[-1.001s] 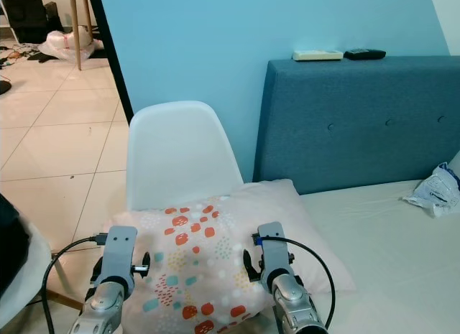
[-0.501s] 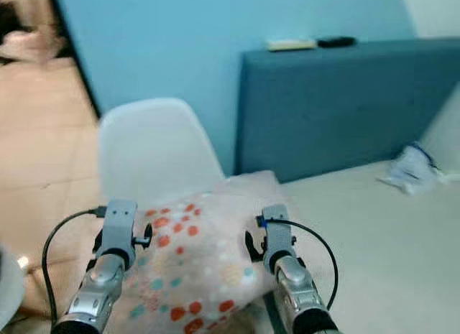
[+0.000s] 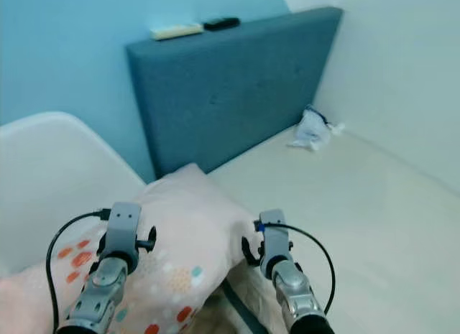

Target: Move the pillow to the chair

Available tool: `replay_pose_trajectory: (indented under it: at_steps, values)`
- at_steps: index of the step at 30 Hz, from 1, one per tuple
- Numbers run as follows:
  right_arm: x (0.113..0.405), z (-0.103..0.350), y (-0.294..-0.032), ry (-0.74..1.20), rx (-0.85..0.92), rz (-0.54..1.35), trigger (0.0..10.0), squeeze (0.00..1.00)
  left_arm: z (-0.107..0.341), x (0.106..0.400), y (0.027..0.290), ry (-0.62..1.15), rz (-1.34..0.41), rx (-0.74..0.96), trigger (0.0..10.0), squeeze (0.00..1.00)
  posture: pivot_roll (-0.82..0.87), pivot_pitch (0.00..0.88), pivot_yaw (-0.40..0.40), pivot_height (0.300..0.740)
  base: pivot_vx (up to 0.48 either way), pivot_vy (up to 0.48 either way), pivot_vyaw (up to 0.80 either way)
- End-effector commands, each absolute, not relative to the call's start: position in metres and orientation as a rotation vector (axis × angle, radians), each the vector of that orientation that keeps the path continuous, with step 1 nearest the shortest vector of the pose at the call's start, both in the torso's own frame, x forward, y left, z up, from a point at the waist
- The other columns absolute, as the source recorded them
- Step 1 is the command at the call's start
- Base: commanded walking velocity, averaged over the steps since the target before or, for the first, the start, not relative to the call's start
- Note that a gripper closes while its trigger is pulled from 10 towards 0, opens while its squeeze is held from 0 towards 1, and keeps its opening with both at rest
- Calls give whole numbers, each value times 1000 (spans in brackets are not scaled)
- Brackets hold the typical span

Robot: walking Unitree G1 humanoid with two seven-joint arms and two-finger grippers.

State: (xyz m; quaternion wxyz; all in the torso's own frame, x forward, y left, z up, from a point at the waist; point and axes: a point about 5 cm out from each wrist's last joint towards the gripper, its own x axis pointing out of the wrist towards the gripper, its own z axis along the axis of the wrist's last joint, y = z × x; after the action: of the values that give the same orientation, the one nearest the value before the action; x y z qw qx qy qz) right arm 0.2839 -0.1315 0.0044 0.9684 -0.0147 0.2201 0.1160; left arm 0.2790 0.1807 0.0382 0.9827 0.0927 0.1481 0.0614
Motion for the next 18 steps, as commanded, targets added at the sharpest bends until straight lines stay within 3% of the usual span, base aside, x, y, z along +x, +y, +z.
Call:
replay_pose_trajectory:
  at_steps: [1,18]
  values:
    - [283,3,-134,470,-27,234,10000,0,45,281,182,248,129,228,10000,0,-33,67,-69,740,0,0,-800]
    - [282,2,-134,499,-4,233,10000,0,42,283,179,293,54,209,10000,0,-38,68,-50,740,0,0,-800]
